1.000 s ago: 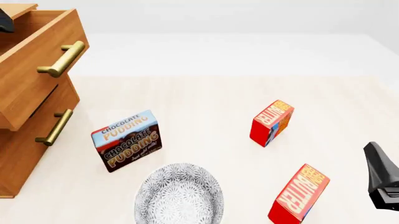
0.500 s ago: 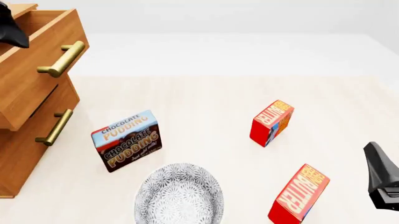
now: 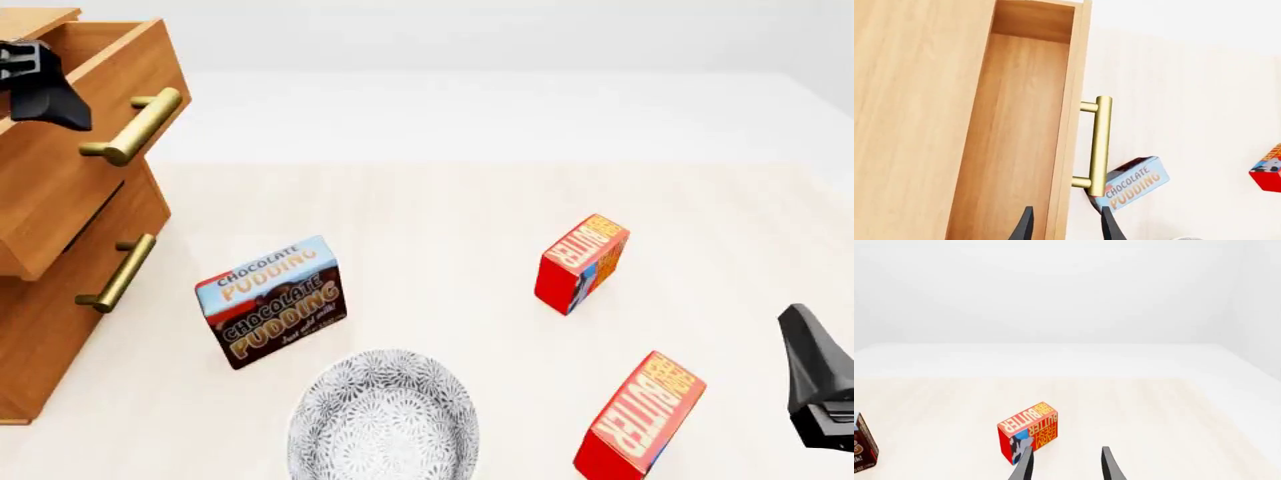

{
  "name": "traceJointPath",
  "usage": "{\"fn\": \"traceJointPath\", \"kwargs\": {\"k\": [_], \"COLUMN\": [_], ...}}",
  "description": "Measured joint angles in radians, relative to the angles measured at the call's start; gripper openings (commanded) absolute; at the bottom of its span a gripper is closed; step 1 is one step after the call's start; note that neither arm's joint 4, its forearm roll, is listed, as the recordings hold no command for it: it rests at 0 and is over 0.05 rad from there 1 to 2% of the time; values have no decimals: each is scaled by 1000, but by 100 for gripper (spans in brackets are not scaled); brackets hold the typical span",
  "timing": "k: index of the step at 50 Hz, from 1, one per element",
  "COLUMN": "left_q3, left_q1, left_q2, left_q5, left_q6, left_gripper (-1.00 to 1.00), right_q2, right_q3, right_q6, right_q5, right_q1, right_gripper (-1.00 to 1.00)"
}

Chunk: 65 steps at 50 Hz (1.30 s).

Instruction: Put the butter at the front in the top drawer of the cabinet and close it.

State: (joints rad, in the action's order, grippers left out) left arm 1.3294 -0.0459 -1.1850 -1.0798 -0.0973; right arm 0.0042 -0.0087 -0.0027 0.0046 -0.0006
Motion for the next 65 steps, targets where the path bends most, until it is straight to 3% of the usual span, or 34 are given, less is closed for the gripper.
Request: {"fn": "traceJointPath", "kwargs": {"k": [34,65], "left_q3": [-49,-30], "left_q1": [68,139], "left_q2": [-7,-36], "left_q5": [30,33], "left_q6": [-16,-27], "left_gripper": [100,100], "right_q2": [0,0], "right_q3": [0,0], "right_q6": [0,0], "right_q5": [0,0], "right_q1": [0,0], "right_gripper": [100,100]}}
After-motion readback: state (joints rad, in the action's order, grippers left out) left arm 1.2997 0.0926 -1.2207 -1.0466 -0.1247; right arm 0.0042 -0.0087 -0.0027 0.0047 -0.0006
